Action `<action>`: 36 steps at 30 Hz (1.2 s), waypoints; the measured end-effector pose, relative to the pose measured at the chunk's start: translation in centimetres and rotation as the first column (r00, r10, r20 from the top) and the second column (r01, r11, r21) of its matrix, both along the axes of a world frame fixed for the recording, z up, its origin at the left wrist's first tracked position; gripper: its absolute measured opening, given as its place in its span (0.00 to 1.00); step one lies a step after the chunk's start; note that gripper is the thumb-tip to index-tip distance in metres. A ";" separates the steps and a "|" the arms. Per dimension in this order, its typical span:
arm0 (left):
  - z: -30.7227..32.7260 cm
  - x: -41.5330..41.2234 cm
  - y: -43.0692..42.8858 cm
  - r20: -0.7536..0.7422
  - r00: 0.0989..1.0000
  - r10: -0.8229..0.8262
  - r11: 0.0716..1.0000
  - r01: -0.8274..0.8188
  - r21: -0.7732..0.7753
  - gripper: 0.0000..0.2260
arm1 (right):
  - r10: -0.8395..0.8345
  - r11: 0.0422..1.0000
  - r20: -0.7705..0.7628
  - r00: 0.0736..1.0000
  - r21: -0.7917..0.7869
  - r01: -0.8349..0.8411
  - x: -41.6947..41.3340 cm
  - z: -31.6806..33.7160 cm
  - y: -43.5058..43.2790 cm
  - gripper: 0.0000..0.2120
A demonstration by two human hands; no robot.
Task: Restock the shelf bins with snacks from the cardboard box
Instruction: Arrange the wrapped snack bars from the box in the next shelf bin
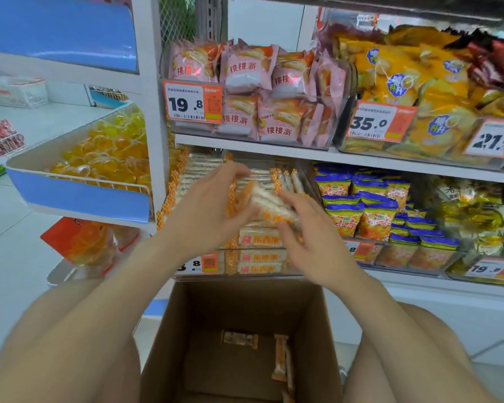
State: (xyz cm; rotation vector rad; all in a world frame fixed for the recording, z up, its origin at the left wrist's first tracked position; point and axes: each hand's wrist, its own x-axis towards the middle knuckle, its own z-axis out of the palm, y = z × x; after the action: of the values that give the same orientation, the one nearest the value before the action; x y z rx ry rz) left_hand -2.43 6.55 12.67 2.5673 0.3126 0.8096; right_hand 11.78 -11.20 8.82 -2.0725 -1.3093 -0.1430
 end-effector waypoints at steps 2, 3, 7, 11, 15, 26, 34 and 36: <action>-0.3 1.1 1.6 -0.083 0.984 0.161 0.987 -0.158 0.037 0.26 | -0.144 0.989 -0.013 0.989 0.037 0.144 2.1 -0.2 1.5 0.24; -0.4 1.7 2.3 -0.159 0.961 0.227 0.973 -0.215 0.088 0.26 | -0.196 0.980 -0.018 0.980 0.039 0.196 3.0 -0.3 2.3 0.24; -2.2 3.3 3.3 -0.319 0.901 0.294 0.947 -0.228 0.228 0.31 | -0.317 0.942 0.158 0.935 -0.064 0.330 5.7 -0.6 7.2 0.24; -4.4 4.0 4.1 -0.317 0.885 0.341 0.915 -0.235 0.329 0.33 | -0.342 0.918 0.222 0.913 -0.127 0.375 6.6 -0.8 12.7 0.25; -5.3 4.3 4.2 -0.268 0.888 0.374 0.884 -0.254 0.392 0.33 | -0.409 0.868 0.226 0.884 -0.202 0.453 7.8 -1.0 16.3 0.27; -5.9 4.6 4.2 -0.236 0.878 0.415 0.848 -0.280 0.450 0.33 | -0.359 0.832 0.190 0.914 -0.378 0.406 10.3 -0.5 18.9 0.34; -5.8 4.8 4.0 -0.233 0.877 0.421 0.846 -0.288 0.448 0.33 | -0.240 0.903 0.161 0.957 -0.324 0.281 11.0 -0.8 18.9 0.31; -5.8 4.7 4.1 -0.224 0.885 0.409 0.856 -0.287 0.430 0.32 | -0.278 0.870 0.210 0.937 -0.359 0.338 10.7 -0.9 18.9 0.36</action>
State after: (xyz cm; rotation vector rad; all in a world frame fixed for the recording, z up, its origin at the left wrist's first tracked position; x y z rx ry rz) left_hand 2.30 10.63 6.87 3.0696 0.8189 0.6325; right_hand 22.52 7.68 7.88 -2.6578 -1.1504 -0.1966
